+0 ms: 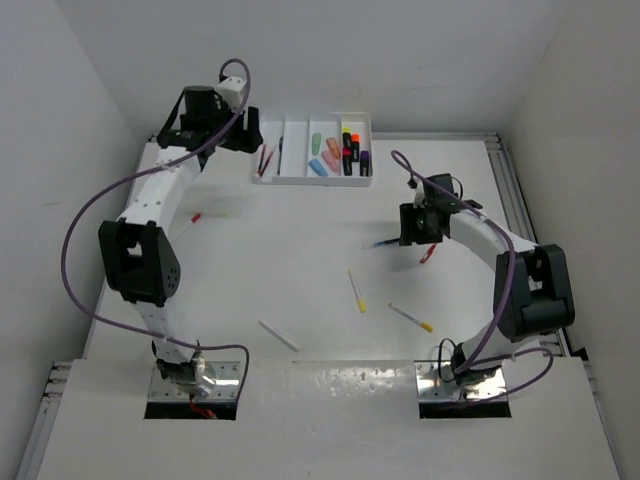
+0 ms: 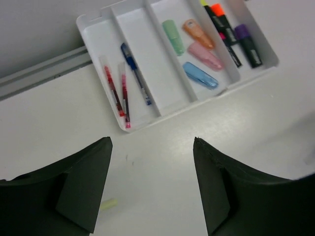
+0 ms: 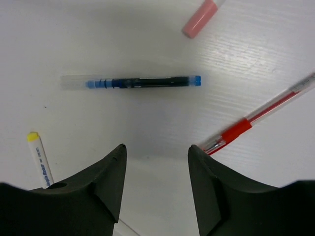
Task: Sort the stationery into containers
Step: Place the stationery into the container, then grab a piece of stationery with the right arm
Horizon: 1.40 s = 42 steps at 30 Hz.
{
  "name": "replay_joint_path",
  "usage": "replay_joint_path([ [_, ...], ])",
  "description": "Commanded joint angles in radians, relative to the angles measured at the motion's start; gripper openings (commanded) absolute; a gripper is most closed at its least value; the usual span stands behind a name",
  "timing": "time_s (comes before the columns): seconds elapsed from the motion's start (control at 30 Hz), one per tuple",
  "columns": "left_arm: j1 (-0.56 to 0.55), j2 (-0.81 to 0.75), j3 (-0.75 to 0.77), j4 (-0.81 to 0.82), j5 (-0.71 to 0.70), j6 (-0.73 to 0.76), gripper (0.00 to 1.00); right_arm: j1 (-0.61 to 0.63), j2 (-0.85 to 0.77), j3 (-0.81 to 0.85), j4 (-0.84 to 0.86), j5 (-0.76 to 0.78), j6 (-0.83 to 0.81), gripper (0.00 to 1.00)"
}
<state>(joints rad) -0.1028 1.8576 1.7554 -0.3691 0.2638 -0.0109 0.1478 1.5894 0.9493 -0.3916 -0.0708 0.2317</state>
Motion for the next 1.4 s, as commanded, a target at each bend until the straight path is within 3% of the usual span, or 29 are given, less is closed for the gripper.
replay_joint_path([
  [0.0, 0.021, -0.096, -0.089, -0.072, 0.17, 0.101, 0.73, 0.004, -0.006, 0.065, 0.011, 0.026, -0.129, 0.52],
  [0.2, 0.043, -0.216, -0.195, -0.215, 0.409, 0.238, 0.73, -0.095, -0.011, 0.167, -0.182, -0.142, -0.65, 0.49],
  [0.33, 0.031, -0.247, -0.261, -0.229, 0.52, 0.23, 0.72, -0.209, -0.008, 0.203, -0.233, -0.242, -1.001, 0.48],
  [0.6, 0.02, -0.241, -0.283, -0.188, 0.542, 0.181, 0.71, -0.275, 0.226, 0.414, -0.414, -0.325, -1.371, 0.56],
  [0.9, 0.025, -0.225, -0.289, -0.206, 0.532, 0.204, 0.71, -0.289, 0.303, 0.335, -0.36, -0.288, -1.624, 0.67],
  [1.37, 0.018, -0.166, -0.264, -0.212, 0.56, 0.19, 0.71, -0.263, 0.386, 0.333, -0.325, -0.262, -1.681, 0.66],
])
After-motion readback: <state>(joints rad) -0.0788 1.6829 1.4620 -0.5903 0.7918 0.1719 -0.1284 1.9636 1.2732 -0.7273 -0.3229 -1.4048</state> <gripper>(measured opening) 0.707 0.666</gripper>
